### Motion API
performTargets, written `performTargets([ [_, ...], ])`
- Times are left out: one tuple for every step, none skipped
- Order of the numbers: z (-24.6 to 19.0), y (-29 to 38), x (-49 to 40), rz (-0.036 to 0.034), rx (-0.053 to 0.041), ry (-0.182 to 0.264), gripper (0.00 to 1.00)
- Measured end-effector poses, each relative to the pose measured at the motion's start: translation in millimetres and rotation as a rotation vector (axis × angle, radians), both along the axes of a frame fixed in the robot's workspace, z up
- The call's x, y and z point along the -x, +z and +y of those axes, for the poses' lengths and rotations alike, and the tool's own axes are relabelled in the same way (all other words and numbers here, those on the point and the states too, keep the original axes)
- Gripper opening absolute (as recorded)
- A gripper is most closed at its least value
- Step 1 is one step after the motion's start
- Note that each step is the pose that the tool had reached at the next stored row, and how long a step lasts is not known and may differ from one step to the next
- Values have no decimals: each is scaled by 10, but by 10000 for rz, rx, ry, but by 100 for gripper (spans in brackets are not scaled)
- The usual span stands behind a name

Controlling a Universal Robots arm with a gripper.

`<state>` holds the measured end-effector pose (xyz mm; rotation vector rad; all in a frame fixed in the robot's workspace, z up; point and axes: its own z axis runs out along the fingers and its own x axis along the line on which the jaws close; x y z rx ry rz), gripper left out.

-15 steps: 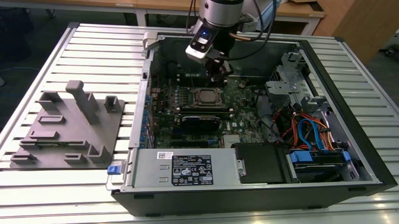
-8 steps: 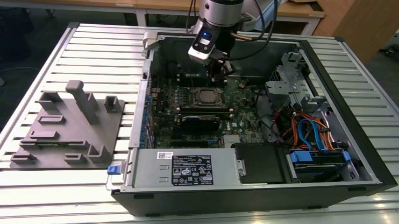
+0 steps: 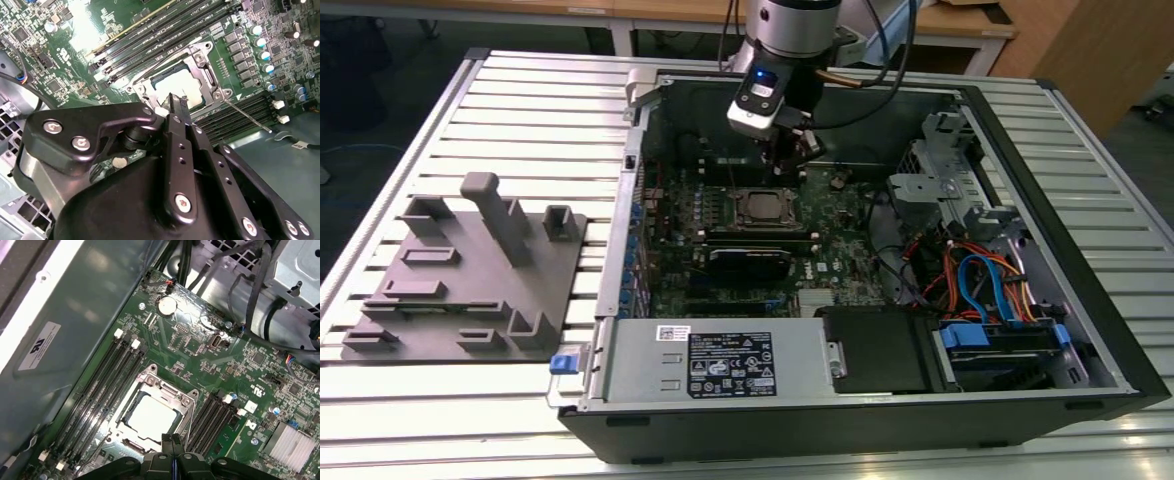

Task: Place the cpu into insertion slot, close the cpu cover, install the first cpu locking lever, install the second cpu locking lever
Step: 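Install the first cpu locking lever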

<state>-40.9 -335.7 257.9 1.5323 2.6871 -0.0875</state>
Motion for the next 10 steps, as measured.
performTargets([
  [0,0,0,-1,0,2,10],
  [0,0,0,-1,0,4,10],
  [0,0,0,0,0,6,10],
  [0,0,0,-1,0,7,10],
  [0,0,0,-1,0,8,10],
  [0,0,0,-1,0,10,10],
  [0,0,0,0,0,12,10],
  [0,0,0,0,0,13,10],
  [0,0,0,0,-1,14,10],
  [0,0,0,-1,-1,16,10],
])
